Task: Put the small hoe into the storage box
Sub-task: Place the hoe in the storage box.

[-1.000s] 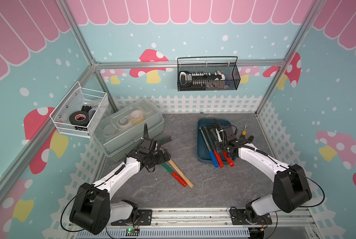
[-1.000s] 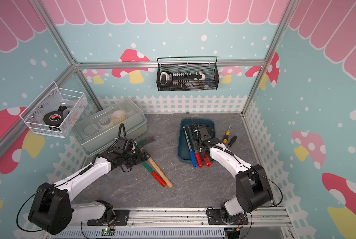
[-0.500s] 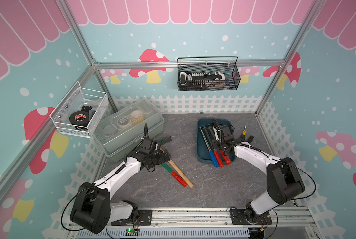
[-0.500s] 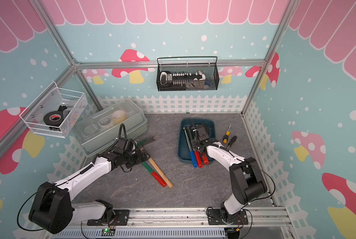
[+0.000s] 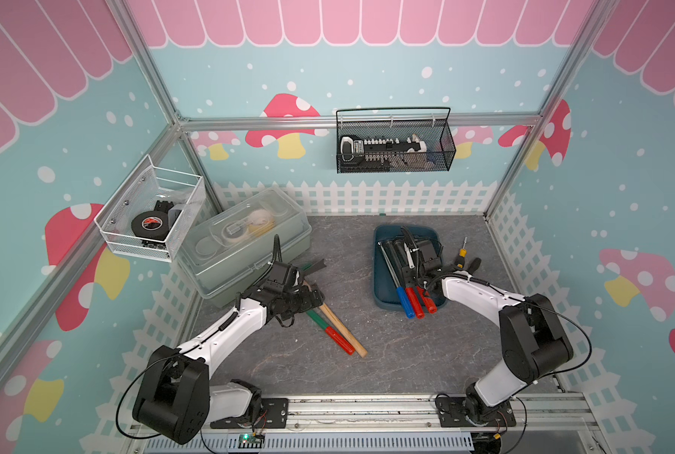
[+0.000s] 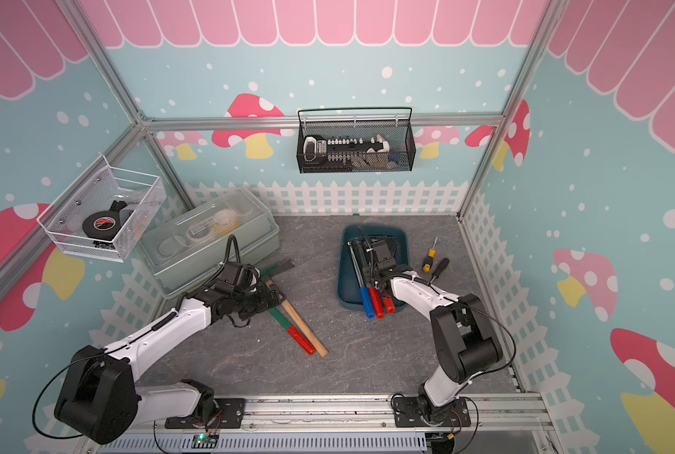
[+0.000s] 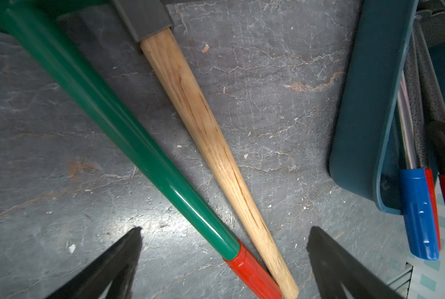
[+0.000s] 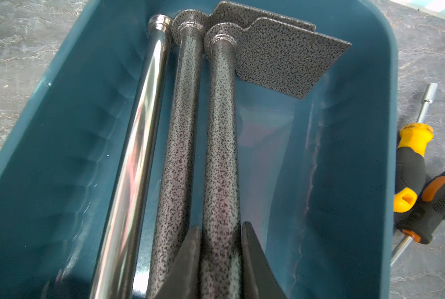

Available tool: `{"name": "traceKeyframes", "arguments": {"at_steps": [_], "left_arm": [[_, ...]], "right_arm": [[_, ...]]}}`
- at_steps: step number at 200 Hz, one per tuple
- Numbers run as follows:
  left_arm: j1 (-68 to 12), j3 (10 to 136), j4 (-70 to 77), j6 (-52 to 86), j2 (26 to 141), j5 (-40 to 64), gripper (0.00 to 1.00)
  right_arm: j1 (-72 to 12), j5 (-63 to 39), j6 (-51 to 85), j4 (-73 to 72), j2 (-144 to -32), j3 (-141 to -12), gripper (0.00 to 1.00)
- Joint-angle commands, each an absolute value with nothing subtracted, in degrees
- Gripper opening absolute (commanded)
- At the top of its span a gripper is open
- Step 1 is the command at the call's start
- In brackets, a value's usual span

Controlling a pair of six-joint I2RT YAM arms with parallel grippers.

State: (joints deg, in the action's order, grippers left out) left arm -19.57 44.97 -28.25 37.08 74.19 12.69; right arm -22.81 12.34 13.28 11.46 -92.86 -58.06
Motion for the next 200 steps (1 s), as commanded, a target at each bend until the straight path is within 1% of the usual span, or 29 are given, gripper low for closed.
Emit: {"name": "traceKeyframes", "arguments": {"at_steps": [1, 55, 158, 200], "left_arm": [[-19.4, 44.4, -27.5, 36.8, 73.7, 13.3, 0.99], [-19.5, 44.0, -27.5, 36.9, 73.1, 13.4, 0.99], [-19.5, 44.5, -27.7, 36.7, 73.4, 13.4, 0.99], [-19.5, 44.6, -27.7, 36.6, 73.8, 13.5, 0.99]], "right_arm": [[-22.5, 12.4, 12.7, 9.0, -93.0, -57.8, 0.19], [-22.5, 12.5, 13.6, 10.2, -93.0, -57.5, 0.26], [-22.5, 13.2, 14.8, 9.5, -94.2, -55.5, 0.26], [-22.5, 13.4, 14.7, 9.4, -94.1, -55.7, 0.29]]}}
